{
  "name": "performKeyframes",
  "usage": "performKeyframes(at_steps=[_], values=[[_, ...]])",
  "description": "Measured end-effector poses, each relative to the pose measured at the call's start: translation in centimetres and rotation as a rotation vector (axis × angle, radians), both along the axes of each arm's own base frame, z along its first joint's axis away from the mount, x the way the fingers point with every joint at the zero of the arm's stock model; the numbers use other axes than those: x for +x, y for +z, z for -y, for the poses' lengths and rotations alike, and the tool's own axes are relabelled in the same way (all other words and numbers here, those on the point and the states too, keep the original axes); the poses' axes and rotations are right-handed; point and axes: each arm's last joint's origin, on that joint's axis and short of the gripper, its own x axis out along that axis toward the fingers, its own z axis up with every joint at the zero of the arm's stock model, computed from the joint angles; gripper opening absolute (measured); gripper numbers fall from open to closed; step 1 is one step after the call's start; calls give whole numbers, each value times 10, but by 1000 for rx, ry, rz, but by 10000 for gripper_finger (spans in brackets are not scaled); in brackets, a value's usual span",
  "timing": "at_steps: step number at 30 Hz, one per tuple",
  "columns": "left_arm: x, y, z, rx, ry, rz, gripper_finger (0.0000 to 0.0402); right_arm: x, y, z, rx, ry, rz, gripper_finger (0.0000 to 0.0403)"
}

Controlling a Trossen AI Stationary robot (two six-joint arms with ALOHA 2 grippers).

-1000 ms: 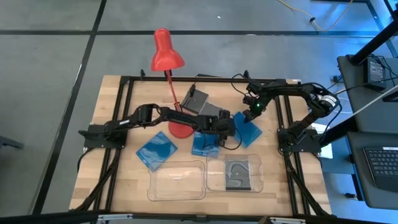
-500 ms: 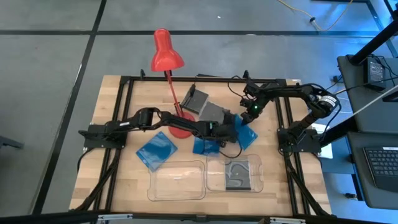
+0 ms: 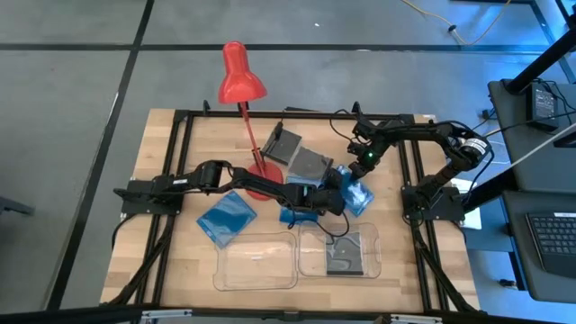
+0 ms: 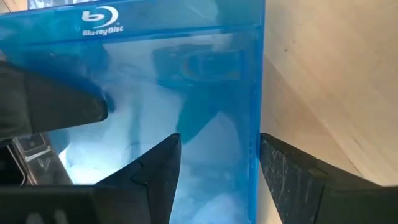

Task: Pick & place jewel cases by type
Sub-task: Put the right blue cd case into the left transparent bin

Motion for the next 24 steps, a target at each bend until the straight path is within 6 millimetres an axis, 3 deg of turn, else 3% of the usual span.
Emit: performKeyframes(at_steps=[7, 13, 16, 21, 24], values=[[-1, 0, 6, 41, 23, -4, 31, -1, 0, 0, 4, 0, -5, 216], [-3, -1, 10, 75, 34, -30, 22, 2, 7, 3, -71, -2, 40, 216], [-4, -1, 12, 92, 50, -40, 25, 2, 19, 5, -190, -12, 64, 216], [-9, 3, 19, 212, 91, -97, 22, -5, 55, 9, -473, -132, -4, 216], [-15, 16, 17, 184, 109, -107, 22, -13, 75, 4, -557, -200, 15, 216]])
